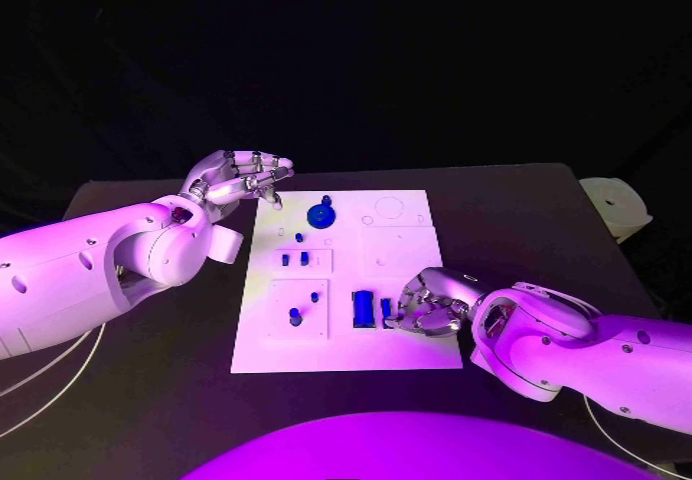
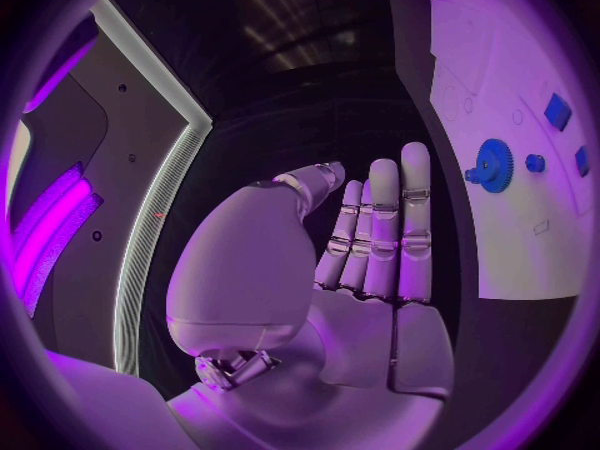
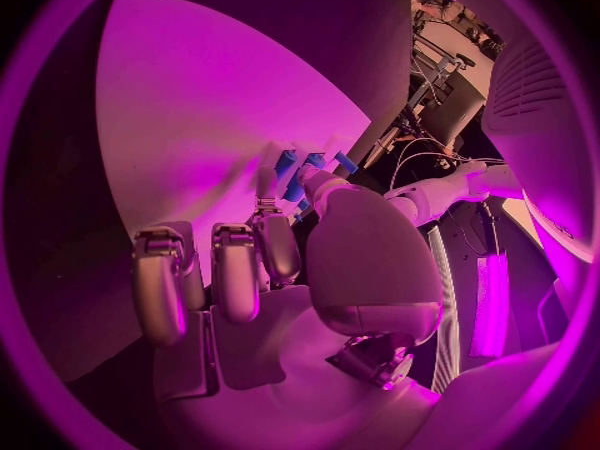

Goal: Assemble the parts on the task board

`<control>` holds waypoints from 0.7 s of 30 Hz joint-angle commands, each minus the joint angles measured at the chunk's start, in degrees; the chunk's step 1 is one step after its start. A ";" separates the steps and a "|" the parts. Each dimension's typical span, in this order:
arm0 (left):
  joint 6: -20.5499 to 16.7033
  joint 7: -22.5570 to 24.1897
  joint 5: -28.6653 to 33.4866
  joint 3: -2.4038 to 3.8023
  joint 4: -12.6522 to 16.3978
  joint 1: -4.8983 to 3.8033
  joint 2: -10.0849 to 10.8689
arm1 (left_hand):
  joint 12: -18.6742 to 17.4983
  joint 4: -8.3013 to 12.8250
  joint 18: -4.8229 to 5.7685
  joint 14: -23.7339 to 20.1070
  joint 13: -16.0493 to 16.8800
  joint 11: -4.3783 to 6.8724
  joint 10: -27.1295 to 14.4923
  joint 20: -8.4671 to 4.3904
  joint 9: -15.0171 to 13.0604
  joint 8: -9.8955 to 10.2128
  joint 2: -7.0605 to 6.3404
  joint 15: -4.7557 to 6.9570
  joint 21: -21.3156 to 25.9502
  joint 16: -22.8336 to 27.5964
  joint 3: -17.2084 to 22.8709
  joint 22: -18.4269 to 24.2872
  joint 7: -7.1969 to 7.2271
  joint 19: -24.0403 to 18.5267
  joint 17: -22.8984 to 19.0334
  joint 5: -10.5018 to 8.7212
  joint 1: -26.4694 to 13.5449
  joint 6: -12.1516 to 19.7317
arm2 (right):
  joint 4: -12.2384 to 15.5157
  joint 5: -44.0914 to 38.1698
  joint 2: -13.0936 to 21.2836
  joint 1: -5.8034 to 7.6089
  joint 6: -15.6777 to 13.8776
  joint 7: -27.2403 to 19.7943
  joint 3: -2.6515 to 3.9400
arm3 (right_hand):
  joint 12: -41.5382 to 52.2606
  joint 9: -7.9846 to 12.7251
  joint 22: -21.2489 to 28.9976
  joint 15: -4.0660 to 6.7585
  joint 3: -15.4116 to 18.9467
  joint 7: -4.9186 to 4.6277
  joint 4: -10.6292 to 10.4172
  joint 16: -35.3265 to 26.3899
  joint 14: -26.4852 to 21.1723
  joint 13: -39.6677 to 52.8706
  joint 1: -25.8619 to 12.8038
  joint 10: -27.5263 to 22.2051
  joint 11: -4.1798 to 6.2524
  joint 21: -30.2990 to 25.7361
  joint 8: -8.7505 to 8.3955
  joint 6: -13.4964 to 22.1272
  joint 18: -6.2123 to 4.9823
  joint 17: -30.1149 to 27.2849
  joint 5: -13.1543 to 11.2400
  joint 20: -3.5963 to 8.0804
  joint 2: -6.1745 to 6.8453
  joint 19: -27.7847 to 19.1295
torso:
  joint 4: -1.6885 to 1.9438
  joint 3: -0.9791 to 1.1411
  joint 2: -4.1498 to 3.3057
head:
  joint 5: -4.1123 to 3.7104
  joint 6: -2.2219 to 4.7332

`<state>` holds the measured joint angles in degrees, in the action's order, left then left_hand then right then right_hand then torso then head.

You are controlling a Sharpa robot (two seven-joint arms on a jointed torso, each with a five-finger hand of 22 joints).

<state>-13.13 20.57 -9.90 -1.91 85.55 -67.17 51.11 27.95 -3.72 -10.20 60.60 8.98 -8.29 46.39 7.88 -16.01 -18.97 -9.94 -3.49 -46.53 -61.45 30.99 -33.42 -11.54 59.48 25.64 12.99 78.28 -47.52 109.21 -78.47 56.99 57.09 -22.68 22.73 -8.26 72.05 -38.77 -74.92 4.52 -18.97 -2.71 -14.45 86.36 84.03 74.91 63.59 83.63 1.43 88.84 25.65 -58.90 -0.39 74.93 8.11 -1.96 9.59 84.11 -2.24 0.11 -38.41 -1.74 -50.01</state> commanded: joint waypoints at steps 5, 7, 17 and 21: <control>0.86 0.30 0.24 0.04 0.10 -0.02 -0.09 | 0.39 0.09 -0.38 -0.29 -0.05 0.03 -0.23 0.29 -0.08 -0.22 0.42 0.05 0.18 -0.13 -0.02 0.02 -0.11 0.00 -0.08 0.37 -0.14 0.09 | -0.78 -0.64 -0.49 -0.13 2.24 -1.49 -0.01 | -0.07 0.07 -14.77 0.22 0.01 -0.09 0.30 0.10 4.49 4.08 0.79 -0.26 -0.11 0.09 -0.14 0.33 0.15 7.68 -0.43 0.31 -0.12 5.42 | 0.11 0.01 -0.12 | -0.16 0.01; 0.85 0.30 0.24 0.04 0.10 -0.02 -0.10 | 0.39 0.09 -0.38 -0.29 -0.05 0.03 -0.23 0.29 -0.08 -0.22 0.42 0.05 0.18 -0.13 -0.02 0.02 -0.11 0.00 -0.08 0.37 -0.14 0.09 | -1.17 -1.02 -0.86 -0.17 2.42 -1.05 -0.01 | 0.00 0.08 -14.77 0.23 0.00 -0.09 0.23 0.13 4.51 4.13 0.90 -0.23 -0.11 0.11 -0.13 0.28 0.15 7.75 -0.53 0.31 -0.29 5.43 | 0.15 -0.01 -0.13 | -0.18 0.01; 0.85 0.30 0.24 0.04 0.12 -0.02 -0.08 | 0.39 0.09 -0.38 -0.29 -0.05 0.03 -0.23 0.29 -0.08 -0.22 0.42 0.05 0.18 -0.13 -0.02 0.02 -0.11 0.00 -0.08 0.37 -0.14 0.09 | -3.16 -3.40 -2.29 -0.51 3.19 0.93 -0.02 | 0.42 0.13 -14.85 0.30 -0.12 0.06 0.45 0.20 4.55 4.40 2.08 -0.03 0.01 0.38 -0.07 0.08 0.21 7.90 -0.75 0.34 -0.68 5.55 | 0.15 0.00 -0.08 | 0.09 0.01; 0.86 0.30 0.24 0.04 0.13 -0.02 -0.05 | 0.39 0.09 -0.38 -0.29 -0.05 0.03 -0.23 0.29 -0.08 -0.22 0.42 0.05 0.18 -0.13 -0.02 0.02 -0.11 0.00 -0.08 0.37 -0.14 0.09 | -3.26 -3.88 -2.46 -0.62 3.01 1.03 -0.02 | 0.44 0.13 -14.85 0.30 -0.12 0.07 0.47 0.20 4.54 4.41 2.17 -0.03 0.01 0.36 -0.07 0.07 0.21 7.89 -0.76 0.34 -0.68 5.54 | 0.11 -0.02 -0.05 | 0.06 0.01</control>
<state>-13.12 20.52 -9.90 -1.91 85.56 -67.17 51.12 27.95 -3.72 -10.20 60.60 8.98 -8.29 46.39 7.88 -16.00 -18.96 -9.94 -3.49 -46.53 -61.45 30.99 -33.43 -11.54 59.48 25.64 12.99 78.28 -47.52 106.04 -80.47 54.60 56.66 -20.90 22.85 -8.19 72.28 -38.74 -74.93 4.52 -19.14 -2.69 -14.28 86.36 84.03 74.91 65.33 83.63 1.43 88.84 25.72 -58.93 -0.39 74.92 7.64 -1.96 8.91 84.11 -2.09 0.09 -38.50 -1.67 -50.01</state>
